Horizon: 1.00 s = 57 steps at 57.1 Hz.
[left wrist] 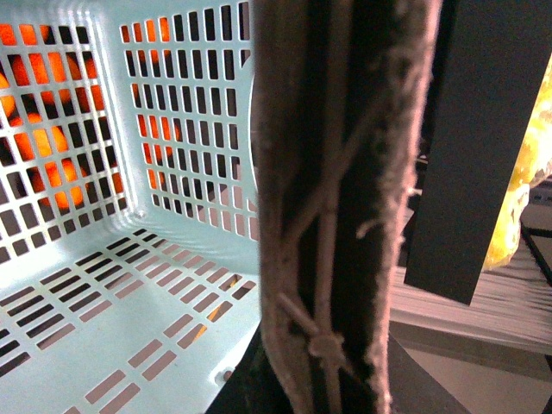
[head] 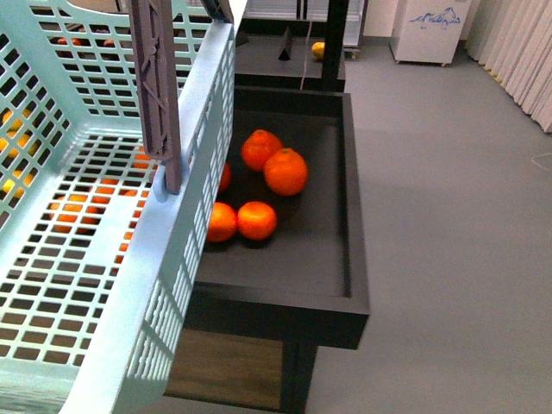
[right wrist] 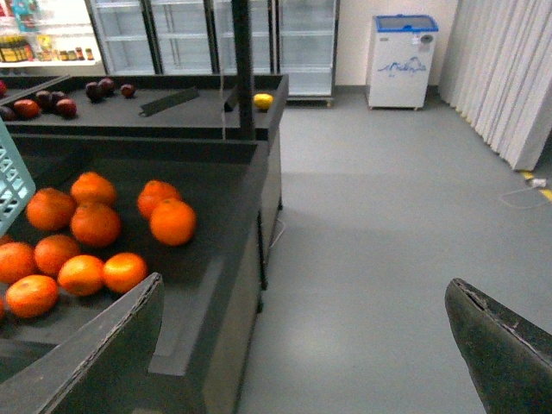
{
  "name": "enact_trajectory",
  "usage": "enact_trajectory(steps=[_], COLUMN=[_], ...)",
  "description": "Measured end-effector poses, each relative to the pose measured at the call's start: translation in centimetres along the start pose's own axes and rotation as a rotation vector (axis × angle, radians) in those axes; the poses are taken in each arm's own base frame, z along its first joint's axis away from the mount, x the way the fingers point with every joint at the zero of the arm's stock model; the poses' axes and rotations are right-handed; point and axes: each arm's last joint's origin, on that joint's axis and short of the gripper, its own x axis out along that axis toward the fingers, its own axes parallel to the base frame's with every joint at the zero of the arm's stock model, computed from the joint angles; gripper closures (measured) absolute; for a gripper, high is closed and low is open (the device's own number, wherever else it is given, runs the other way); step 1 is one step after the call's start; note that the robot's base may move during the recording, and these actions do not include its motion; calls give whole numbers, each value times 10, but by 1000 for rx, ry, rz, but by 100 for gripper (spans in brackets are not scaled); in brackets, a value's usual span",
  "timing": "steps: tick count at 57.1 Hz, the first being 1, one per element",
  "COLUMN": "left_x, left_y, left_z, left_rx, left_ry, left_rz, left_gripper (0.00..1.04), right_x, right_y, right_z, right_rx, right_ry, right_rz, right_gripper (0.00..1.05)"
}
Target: Pick lemon and mango into basket
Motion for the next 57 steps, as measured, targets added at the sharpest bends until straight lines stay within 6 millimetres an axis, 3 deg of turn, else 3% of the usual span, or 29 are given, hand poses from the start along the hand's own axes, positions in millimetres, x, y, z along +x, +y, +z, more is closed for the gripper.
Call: enact_trajectory(steps=[57], left_x=[0], left_y=[0], left_z=[0], left_rx=[0], left_ry=[1], left_rz=[2], left_gripper=[99], right_x=[0], right_y=[0], right_z=[0], right_rx=[0], right_ry=[0], right_rz=[-1], right_gripper=[9])
